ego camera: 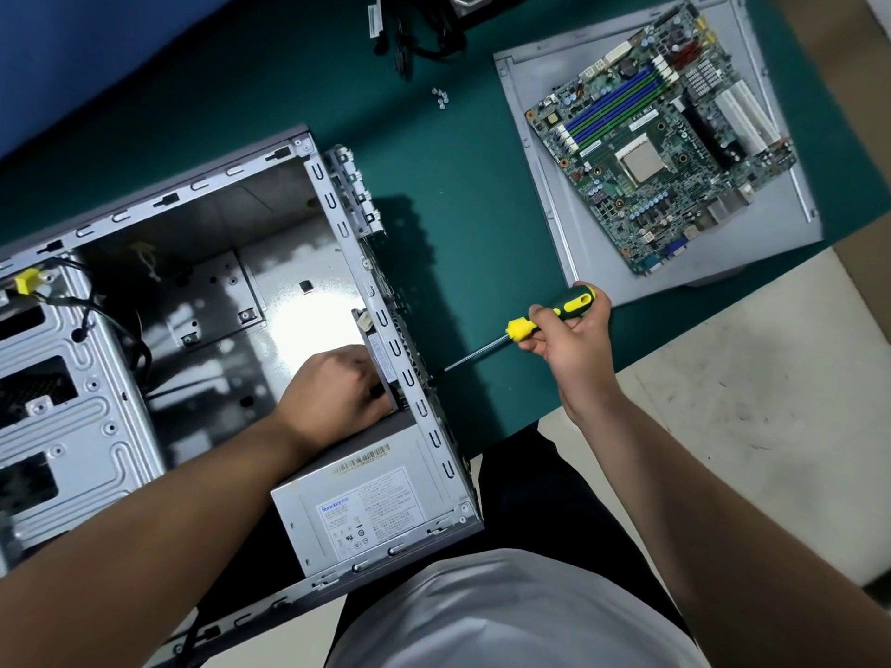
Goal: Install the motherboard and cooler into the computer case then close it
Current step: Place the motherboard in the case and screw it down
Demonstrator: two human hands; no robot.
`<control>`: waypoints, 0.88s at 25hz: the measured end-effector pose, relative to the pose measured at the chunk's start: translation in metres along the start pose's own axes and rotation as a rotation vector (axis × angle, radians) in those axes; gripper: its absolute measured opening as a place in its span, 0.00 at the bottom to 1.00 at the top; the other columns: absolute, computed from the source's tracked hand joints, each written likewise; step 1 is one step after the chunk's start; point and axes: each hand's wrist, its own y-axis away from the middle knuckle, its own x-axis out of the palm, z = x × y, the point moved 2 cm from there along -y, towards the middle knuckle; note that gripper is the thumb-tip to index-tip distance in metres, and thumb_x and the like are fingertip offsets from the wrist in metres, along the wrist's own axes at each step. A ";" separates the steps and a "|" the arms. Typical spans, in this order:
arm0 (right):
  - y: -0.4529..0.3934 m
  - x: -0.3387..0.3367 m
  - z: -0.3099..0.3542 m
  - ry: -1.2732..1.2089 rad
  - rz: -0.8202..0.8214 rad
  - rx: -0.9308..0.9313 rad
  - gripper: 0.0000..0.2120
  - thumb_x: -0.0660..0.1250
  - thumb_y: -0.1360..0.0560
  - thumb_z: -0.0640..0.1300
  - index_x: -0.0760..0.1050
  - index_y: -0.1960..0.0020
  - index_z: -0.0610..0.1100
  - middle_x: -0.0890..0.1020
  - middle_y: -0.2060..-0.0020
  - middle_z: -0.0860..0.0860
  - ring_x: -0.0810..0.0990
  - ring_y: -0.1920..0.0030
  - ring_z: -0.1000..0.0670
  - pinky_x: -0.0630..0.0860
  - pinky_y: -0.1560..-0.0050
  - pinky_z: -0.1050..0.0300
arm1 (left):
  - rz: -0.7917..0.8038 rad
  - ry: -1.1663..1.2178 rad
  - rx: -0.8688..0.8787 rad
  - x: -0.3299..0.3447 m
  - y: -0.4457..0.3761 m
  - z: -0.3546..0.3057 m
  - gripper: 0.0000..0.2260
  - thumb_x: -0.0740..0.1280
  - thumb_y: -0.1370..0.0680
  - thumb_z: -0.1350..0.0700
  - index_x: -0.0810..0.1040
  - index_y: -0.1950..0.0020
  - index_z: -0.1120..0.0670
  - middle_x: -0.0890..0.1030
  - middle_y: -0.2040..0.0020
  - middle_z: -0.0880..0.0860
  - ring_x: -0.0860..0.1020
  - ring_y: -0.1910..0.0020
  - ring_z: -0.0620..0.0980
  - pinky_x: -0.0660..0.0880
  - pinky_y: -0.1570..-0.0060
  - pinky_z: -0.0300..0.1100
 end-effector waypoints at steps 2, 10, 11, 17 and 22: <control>0.000 -0.001 -0.002 0.007 -0.005 0.010 0.30 0.72 0.29 0.44 0.64 0.31 0.45 0.81 0.54 0.46 0.87 0.57 0.45 0.82 0.59 0.56 | 0.000 -0.014 0.004 0.000 0.000 0.000 0.16 0.58 0.27 0.50 0.75 0.72 0.54 0.75 0.72 0.52 0.73 0.76 0.53 0.61 0.68 0.35; 0.006 -0.001 0.005 0.017 0.018 -0.009 0.28 0.73 0.28 0.43 0.64 0.33 0.45 0.81 0.51 0.42 0.87 0.56 0.43 0.82 0.58 0.56 | -0.006 -0.024 0.009 0.002 -0.001 0.001 0.15 0.58 0.27 0.50 0.75 0.72 0.53 0.74 0.72 0.52 0.73 0.76 0.53 0.59 0.68 0.35; 0.007 -0.002 0.008 0.030 0.025 -0.016 0.27 0.74 0.28 0.43 0.65 0.35 0.46 0.81 0.51 0.41 0.88 0.56 0.42 0.83 0.58 0.55 | -0.005 -0.020 0.010 0.002 -0.001 0.001 0.15 0.58 0.27 0.50 0.75 0.72 0.53 0.74 0.72 0.52 0.73 0.76 0.53 0.59 0.68 0.35; 0.003 -0.013 0.041 0.301 0.009 -0.034 0.15 0.71 0.27 0.60 0.71 0.51 0.51 0.81 0.60 0.54 0.88 0.63 0.43 0.84 0.59 0.51 | -0.002 0.001 -0.005 0.002 0.000 0.000 0.15 0.58 0.26 0.50 0.72 0.72 0.53 0.72 0.72 0.51 0.71 0.77 0.53 0.58 0.68 0.35; -0.009 -0.022 0.065 0.271 0.134 0.071 0.11 0.64 0.26 0.49 0.81 0.49 0.47 0.83 0.52 0.43 0.87 0.61 0.43 0.83 0.61 0.55 | 0.011 0.006 -0.001 -0.001 -0.001 -0.002 0.16 0.58 0.26 0.50 0.71 0.72 0.54 0.72 0.72 0.51 0.72 0.77 0.53 0.59 0.68 0.35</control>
